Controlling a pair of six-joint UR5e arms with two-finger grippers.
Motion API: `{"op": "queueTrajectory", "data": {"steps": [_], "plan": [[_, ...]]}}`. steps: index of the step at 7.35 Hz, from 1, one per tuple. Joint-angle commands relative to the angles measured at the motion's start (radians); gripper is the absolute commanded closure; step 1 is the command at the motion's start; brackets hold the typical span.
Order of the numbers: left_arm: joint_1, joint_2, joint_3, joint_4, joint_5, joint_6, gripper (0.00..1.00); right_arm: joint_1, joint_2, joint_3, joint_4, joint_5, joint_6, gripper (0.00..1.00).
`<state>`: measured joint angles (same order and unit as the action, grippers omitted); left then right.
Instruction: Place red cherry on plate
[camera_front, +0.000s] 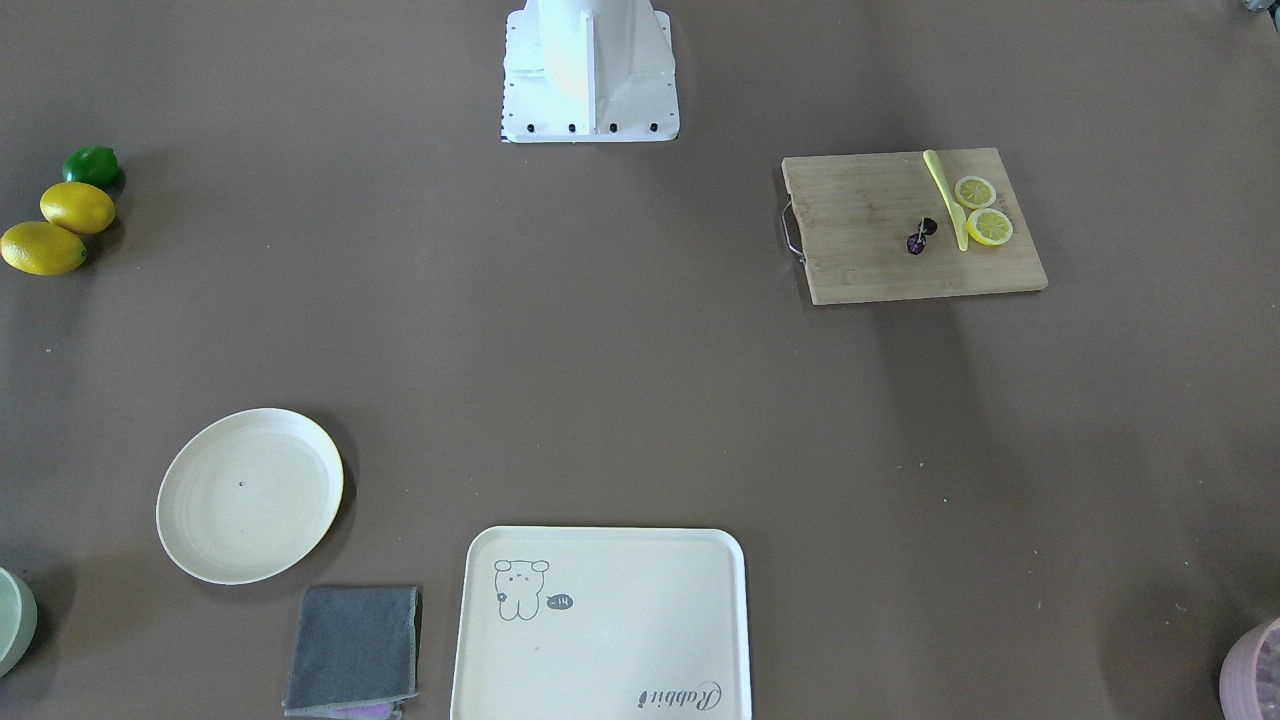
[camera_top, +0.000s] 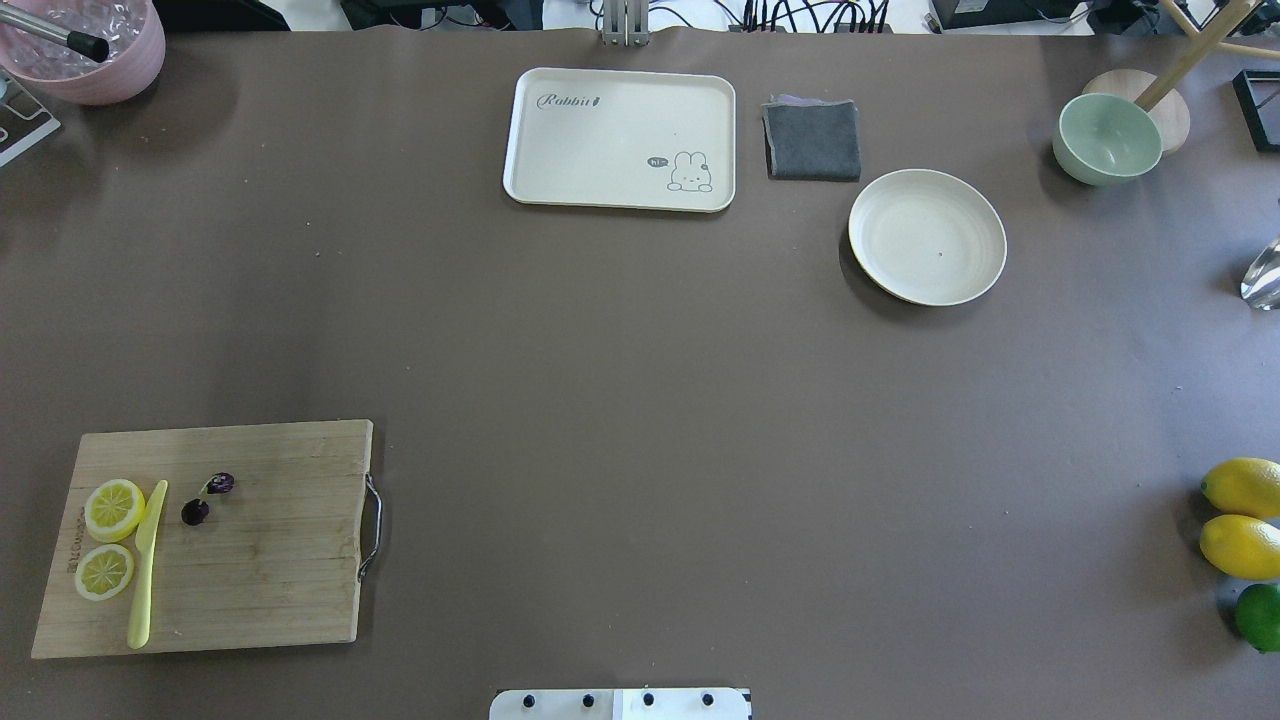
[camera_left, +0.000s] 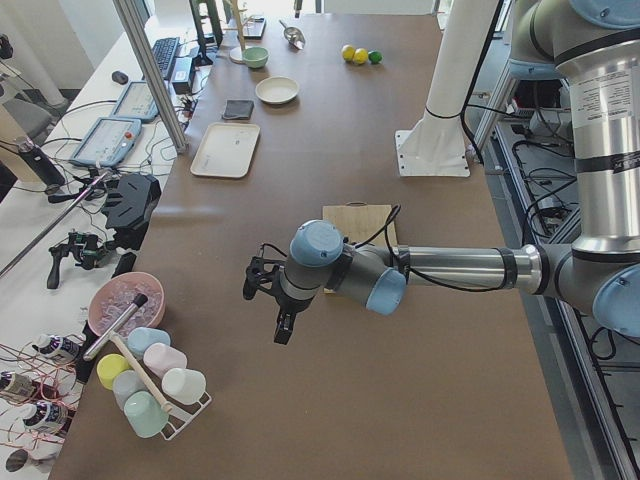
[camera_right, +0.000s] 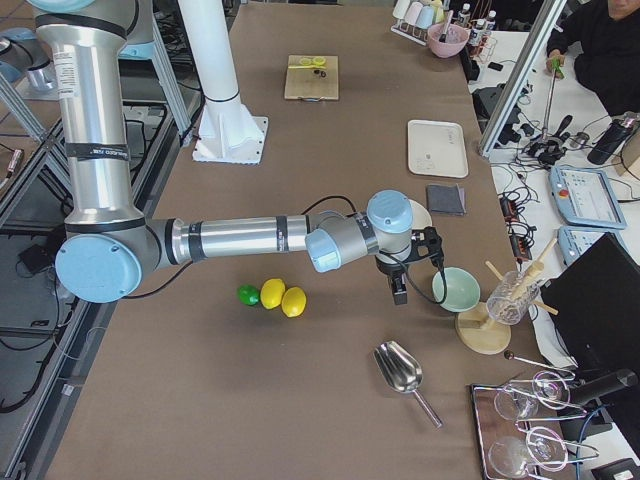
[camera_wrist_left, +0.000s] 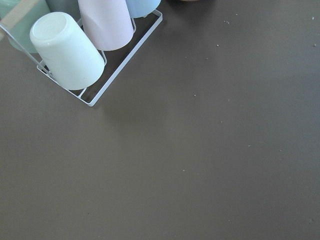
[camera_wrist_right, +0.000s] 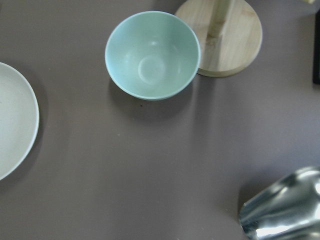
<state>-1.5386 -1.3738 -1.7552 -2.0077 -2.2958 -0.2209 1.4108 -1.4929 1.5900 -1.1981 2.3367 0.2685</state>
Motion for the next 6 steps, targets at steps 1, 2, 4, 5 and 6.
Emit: {"op": "queueTrajectory", "data": {"steps": [1,2,4,5,6], "plan": [[0.0,0.001,0.006,0.001,0.001,0.0,0.02,-0.157,0.08,-0.071,0.157,-0.101,0.206,0.0],[0.0,-0.001,0.014,0.001,0.001,0.0,0.02,-0.229,0.123,-0.1,0.187,-0.167,0.253,0.0],[-0.001,-0.007,0.023,0.001,0.003,0.0,0.02,-0.353,0.206,-0.136,0.193,-0.265,0.43,0.0],[0.0,-0.011,0.031,0.001,0.003,0.0,0.02,-0.398,0.224,-0.142,0.196,-0.305,0.499,0.0],[0.0,-0.021,0.04,0.001,0.003,0.0,0.02,-0.418,0.227,-0.153,0.209,-0.312,0.521,0.0]]}}
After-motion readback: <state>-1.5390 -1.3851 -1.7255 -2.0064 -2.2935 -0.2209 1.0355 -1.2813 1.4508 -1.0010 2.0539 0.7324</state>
